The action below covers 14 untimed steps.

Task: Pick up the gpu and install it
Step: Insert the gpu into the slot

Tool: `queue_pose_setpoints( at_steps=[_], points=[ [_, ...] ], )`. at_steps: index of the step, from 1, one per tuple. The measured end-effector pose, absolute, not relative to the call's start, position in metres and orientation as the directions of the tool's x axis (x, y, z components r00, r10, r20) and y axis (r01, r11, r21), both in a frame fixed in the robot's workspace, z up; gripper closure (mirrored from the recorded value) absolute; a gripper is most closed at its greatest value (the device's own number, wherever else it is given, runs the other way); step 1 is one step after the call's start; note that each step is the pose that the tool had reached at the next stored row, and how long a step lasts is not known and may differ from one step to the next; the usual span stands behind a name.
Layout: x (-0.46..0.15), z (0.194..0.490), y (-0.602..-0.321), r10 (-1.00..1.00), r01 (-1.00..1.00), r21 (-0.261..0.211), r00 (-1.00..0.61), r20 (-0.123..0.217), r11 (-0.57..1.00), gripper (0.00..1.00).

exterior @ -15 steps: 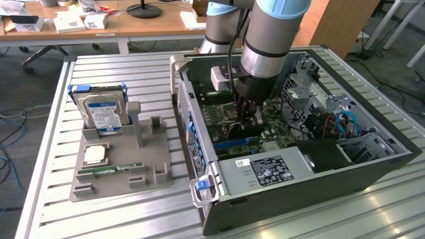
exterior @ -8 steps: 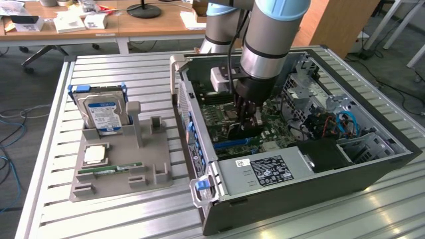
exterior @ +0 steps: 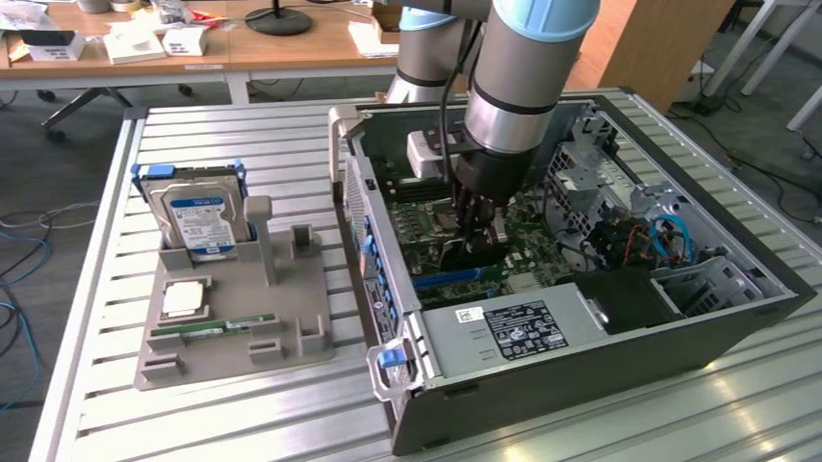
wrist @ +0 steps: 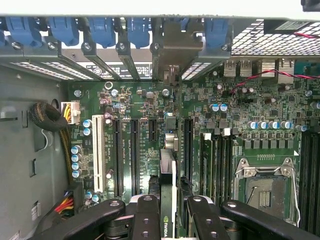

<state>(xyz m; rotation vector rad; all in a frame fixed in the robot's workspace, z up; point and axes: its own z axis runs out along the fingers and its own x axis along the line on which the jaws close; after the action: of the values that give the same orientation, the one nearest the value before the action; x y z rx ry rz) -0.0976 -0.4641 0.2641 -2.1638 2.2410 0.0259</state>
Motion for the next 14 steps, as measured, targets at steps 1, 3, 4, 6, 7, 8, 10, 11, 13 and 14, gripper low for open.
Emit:
queue_pose_setpoints(
  at_steps=[1,3,4,6,7,8,10,11,13,14],
  points=[
    [-0.0976,0.2641,-0.4641,-0.999,-0.999,-0.006,-0.035,-0.031,0.035,0.74],
    [-0.0976,0.2641,-0.464,-0.999,-0.999,-0.006,-0.035,-0.031,0.035,0.74],
    [-0.0976,0.2643,-0.464,-0.999,-0.999,-0.006,-0.035,-0.031,0.035,0.74],
    [-0.0977,0.2646,-0.4641,-0.999,-0.999,-0.006,-0.035,-0.031,0.035,0.74],
    [-0.0976,0.2646,-0.4641,-0.999,-0.999,-0.006,-0.035,-0.031,0.035,0.74],
    [-0.0976,0.2646,-0.4641,-0.999,-0.999,-0.006,-0.035,-0.031,0.035,0.74],
    [-0.0977,0.2646,-0.4641,-0.999,-0.999,-0.006,-0.035,-0.031,0.035,0.74],
    [-0.0977,0.2646,-0.4641,-0.999,-0.999,-0.006,-0.035,-0.03,0.035,0.74],
    [-0.0977,0.2638,-0.4641,-0.999,-0.999,-0.006,-0.035,-0.03,0.035,0.74],
    [-0.0977,0.2635,-0.4641,-0.999,-0.999,-0.006,-0.035,-0.03,0.035,0.74]
  ],
)
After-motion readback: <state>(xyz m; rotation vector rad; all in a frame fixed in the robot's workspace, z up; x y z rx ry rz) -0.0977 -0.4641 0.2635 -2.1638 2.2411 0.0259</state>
